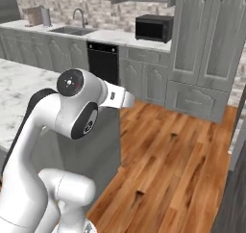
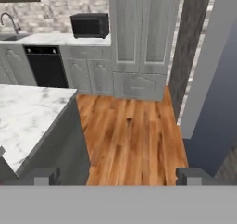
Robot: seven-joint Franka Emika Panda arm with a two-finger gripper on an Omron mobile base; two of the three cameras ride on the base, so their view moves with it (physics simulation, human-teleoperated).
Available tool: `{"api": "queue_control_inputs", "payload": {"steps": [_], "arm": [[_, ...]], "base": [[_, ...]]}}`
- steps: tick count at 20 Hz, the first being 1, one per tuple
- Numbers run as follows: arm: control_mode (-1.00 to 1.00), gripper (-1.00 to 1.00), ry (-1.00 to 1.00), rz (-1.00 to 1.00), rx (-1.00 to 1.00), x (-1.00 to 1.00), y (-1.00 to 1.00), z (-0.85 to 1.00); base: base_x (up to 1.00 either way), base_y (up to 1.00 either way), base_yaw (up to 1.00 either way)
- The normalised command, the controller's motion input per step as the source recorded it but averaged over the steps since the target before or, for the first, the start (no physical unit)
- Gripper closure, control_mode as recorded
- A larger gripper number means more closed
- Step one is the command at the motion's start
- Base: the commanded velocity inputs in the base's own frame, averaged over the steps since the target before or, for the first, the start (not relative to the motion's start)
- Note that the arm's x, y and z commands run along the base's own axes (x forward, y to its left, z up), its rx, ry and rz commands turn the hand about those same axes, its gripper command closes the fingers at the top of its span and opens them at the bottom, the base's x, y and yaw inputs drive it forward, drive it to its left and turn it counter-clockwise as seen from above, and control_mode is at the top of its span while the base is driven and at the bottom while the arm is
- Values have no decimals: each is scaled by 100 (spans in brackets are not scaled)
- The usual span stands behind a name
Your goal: Get the candle and the liquor from the cabinet and move them to the dining counter.
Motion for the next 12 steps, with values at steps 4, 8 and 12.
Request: {"api": "queue_control_inputs", "payload": {"steps": [4,8,12], "arm": [[100,-100,0,0,0,0,0,0],[100,-100,0,0,0,0,0,0],[100,-100,0,0,0,0,0,0]], "base": [[75,-11,-10],[84,-7,-11],[79,-7,-11]]}}
